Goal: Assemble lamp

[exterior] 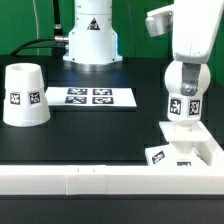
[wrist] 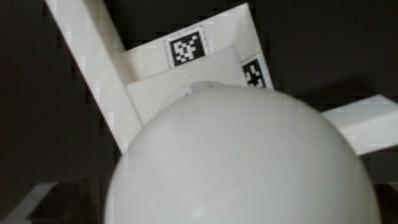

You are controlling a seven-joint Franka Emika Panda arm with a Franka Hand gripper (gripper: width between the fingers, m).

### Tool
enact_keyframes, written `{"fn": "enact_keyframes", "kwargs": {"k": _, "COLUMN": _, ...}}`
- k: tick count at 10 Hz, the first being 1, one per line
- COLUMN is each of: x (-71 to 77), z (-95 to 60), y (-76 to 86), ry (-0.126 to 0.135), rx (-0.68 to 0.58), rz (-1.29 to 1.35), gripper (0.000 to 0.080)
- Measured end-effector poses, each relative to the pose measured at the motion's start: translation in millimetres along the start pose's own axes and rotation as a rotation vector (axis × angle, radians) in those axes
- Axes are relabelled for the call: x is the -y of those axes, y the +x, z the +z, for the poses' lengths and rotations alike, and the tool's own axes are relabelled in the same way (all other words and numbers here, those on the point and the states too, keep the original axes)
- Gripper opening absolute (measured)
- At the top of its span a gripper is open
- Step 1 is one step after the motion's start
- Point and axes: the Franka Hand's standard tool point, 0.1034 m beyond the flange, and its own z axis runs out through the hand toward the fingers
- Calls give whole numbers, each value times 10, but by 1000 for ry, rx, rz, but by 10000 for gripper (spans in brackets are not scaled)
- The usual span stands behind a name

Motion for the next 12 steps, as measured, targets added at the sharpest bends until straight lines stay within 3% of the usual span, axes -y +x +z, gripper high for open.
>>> {"fn": "enact_keyframes", "kwargs": {"k": 2, "x": 1, "z": 4, "y": -1, "ry": -2, "rx": 4, "rz": -40, "gripper": 699}}
{"fn": "enact_keyframes", "kwargs": {"k": 3, "x": -3, "z": 5, "y": -9, "ry": -2, "rx": 4, "rz": -41, "gripper": 611}}
{"fn": "enact_keyframes", "kwargs": {"k": 4, "x": -3, "z": 5, "y": -9, "ry": -2, "rx": 4, "rz": -39, "gripper": 576}}
{"fn": "enact_keyframes", "kwargs": {"k": 8, "x": -5, "z": 7, "y": -10, "ry": 1, "rx": 5, "rz": -3, "gripper": 576}}
{"fn": "enact_keyframes", "kwargs": {"k": 12, "x": -55, "z": 11, "y": 25, "ry": 55, "rx": 7, "rz": 485, "gripper": 576}}
